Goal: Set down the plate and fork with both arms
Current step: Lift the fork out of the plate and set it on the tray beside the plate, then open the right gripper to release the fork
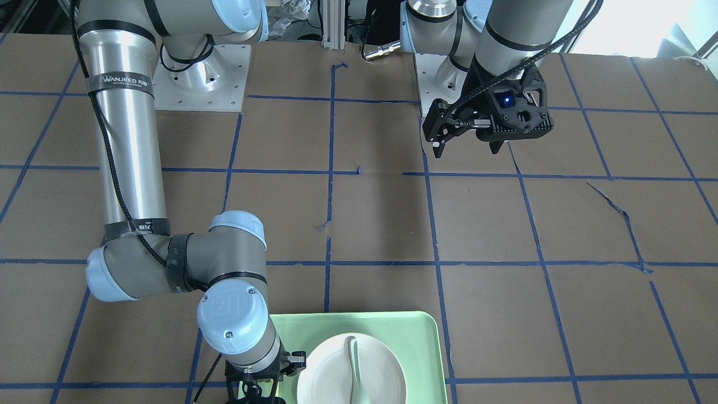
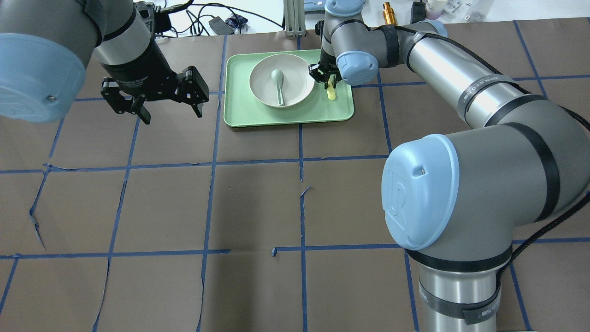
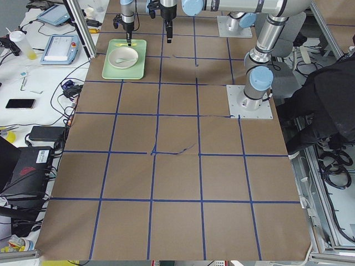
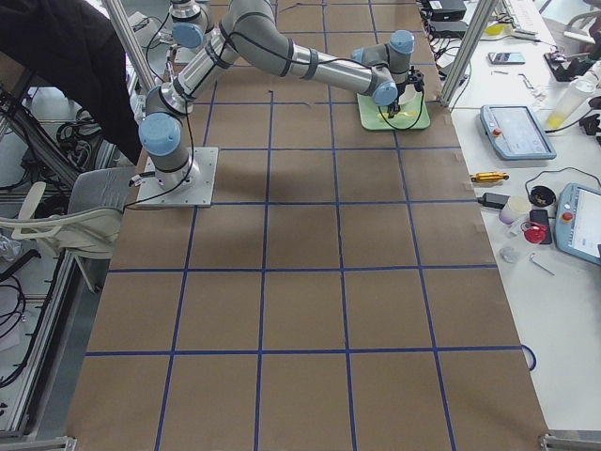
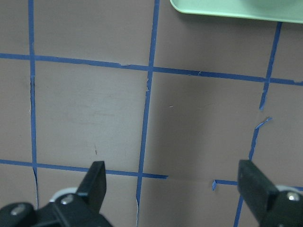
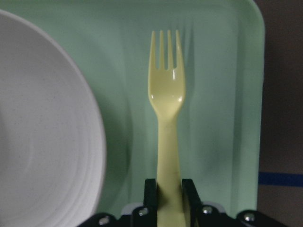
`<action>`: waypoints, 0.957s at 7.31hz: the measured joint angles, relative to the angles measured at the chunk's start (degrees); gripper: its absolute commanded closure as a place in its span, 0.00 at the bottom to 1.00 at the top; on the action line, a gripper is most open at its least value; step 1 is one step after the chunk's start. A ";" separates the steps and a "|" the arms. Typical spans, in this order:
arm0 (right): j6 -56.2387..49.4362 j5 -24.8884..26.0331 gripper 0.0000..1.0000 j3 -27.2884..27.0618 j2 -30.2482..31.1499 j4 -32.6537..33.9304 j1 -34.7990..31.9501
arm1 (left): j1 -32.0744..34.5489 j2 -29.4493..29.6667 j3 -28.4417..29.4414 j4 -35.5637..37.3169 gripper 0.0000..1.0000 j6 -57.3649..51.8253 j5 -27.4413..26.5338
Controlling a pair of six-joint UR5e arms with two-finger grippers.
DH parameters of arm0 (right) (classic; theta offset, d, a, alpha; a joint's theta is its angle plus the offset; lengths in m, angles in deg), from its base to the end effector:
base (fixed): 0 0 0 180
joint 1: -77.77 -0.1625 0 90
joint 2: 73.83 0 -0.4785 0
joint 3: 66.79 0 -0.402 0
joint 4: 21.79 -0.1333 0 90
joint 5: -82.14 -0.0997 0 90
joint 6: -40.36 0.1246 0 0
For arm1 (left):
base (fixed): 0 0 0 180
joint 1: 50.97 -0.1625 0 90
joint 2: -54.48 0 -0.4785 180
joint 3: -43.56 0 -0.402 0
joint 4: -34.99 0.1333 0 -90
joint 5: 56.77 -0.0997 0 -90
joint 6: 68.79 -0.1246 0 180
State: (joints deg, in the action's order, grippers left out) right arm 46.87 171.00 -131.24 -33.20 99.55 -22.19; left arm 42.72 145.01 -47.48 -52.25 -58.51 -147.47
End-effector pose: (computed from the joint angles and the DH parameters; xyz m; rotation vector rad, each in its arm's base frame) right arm 0.2801 -0.8098 0.2013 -0.0952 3.0954 -0.1970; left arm -0.1642 -0.4990 0.5075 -0.1802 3.1266 -0.0346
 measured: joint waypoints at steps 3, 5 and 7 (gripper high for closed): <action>-0.69 0.18 0.00 -2.75 4.24 -0.11 0.17 | 0.00 -0.08 -0.22 0.22 0.00 -0.02 0.00; -1.07 0.91 0.00 -8.62 13.42 -1.27 0.64 | 0.00 -0.14 -0.20 0.23 0.00 -0.10 0.00; -2.04 1.08 0.00 -12.75 25.29 -14.39 4.09 | 0.00 -0.18 -0.21 0.22 0.00 -0.16 -0.06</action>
State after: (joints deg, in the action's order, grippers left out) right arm 44.83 172.08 -143.98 -7.90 85.16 -18.09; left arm 42.72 144.83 -47.68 -52.04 -58.67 -147.53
